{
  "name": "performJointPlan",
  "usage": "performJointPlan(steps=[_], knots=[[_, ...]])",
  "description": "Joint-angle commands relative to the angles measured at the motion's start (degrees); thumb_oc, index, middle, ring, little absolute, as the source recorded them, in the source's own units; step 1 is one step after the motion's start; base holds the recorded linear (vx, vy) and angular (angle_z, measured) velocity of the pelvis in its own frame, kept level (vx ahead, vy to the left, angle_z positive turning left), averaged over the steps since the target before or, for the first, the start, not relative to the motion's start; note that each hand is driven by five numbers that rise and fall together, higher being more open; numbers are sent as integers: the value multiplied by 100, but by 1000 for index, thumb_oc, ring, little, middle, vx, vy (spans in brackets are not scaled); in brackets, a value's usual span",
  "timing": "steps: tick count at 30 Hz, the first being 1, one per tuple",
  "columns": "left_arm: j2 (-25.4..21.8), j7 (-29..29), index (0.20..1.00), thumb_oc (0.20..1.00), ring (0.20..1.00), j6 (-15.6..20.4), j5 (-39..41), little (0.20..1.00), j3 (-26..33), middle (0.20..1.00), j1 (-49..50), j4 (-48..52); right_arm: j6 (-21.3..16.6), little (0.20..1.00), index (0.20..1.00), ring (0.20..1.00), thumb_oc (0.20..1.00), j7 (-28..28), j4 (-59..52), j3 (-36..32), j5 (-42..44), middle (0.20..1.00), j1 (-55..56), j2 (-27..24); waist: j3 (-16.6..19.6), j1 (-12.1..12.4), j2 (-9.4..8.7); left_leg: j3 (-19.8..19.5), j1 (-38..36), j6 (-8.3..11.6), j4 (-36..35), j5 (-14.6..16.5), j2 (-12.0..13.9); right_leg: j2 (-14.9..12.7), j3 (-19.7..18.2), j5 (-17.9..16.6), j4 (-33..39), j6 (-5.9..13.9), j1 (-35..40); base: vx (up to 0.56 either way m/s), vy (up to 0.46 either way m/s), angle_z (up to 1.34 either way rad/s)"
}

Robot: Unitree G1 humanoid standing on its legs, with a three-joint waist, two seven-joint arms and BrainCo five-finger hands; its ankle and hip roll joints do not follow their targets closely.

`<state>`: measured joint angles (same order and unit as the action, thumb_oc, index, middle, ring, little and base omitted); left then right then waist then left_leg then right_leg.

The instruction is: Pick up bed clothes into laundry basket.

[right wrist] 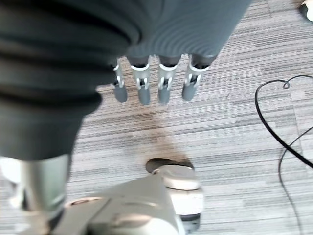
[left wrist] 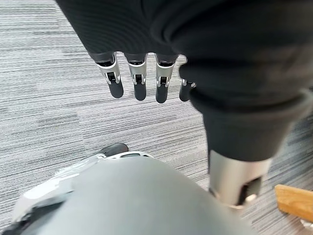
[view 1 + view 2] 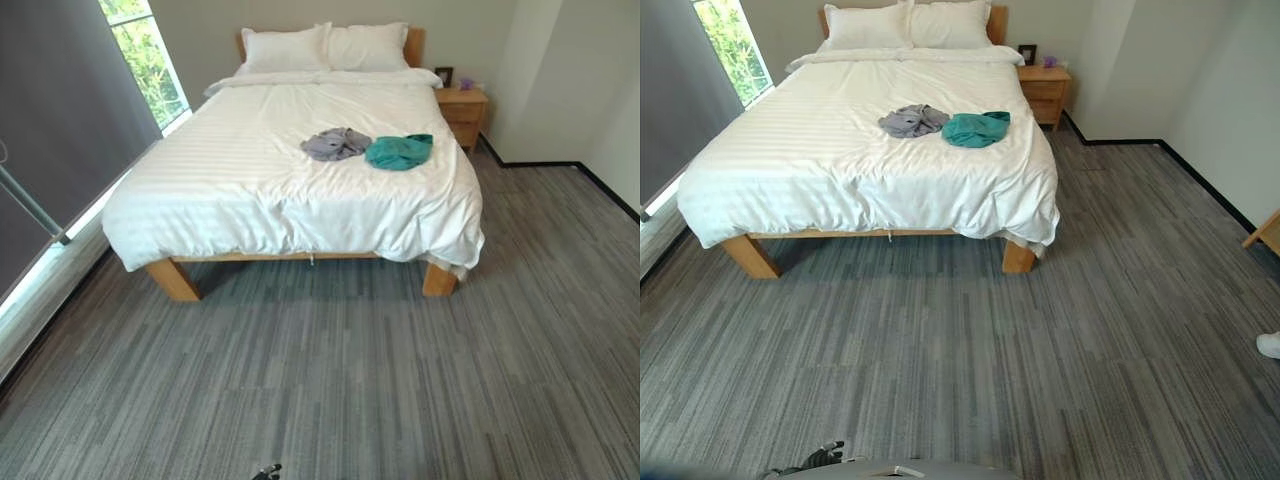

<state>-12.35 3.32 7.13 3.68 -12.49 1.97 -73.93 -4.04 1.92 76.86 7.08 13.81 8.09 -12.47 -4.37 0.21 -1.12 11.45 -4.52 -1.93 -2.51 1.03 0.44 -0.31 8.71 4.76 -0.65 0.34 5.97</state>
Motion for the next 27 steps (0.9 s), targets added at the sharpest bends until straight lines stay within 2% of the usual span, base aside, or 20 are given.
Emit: performJointPlan(steps=[1,3,9,18,19,23,27], knots=[[278,56,1000,1000,1000,140,-371,1000,-187,1000,-394,-2,-114,1000,1000,1000,1000,79,-456,262,118,1000,-322,60,-149,17,-81,-45,-235,444,-249,-240,240,-432,37,-613,565,597,119,0,0,0],[258,75,1000,1000,1000,107,-433,1000,-234,1000,-398,-5,-120,1000,1000,1000,1000,134,-765,428,20,1000,-262,54,-158,27,-114,-49,-216,449,-249,-253,246,-430,28,-631,565,605,91,-11,-7,-5],[272,-149,1000,1000,1000,-123,-702,1000,-115,1000,-467,-422,-51,1000,1000,1000,1000,196,-789,484,100,1000,-253,95,-150,29,-142,-32,-207,456,-249,-255,255,-419,18,-633,565,599,79,0,-2,-1],[271,-227,1000,1000,1000,-232,-305,1000,348,1000,-427,-631,-1,1000,1000,1000,1000,149,-1018,418,143,1000,-187,74,-95,12,-172,19,-298,465,-249,-195,271,-411,-5,-601,565,594,145,16,1,-4],[214,-298,1000,1000,1000,-256,-252,1000,352,1000,-553,-502,9,1000,1000,1000,1000,-4,-1416,259,317,1000,-235,-31,-67,-28,-153,42,-335,473,-249,-180,278,-410,-30,-597,565,602,164,22,22,-4],[-42,-458,1000,1000,1000,-138,44,1000,255,1000,-999,253,-81,1000,1000,1000,1000,-152,-1676,-145,690,1000,-480,-397,-46,-105,-56,56,-376,480,-249,-164,278,-416,-54,-601,565,620,188,12,36,-9],[-528,-449,1000,1000,1000,-54,788,1000,279,1000,-941,2522,-176,1000,1000,1000,1000,-352,-2940,-562,833,1000,-570,-763,-84,-98,28,17,-357,468,-249,-187,261,-437,-9,-619,565,645,187,-2,7,-1]])
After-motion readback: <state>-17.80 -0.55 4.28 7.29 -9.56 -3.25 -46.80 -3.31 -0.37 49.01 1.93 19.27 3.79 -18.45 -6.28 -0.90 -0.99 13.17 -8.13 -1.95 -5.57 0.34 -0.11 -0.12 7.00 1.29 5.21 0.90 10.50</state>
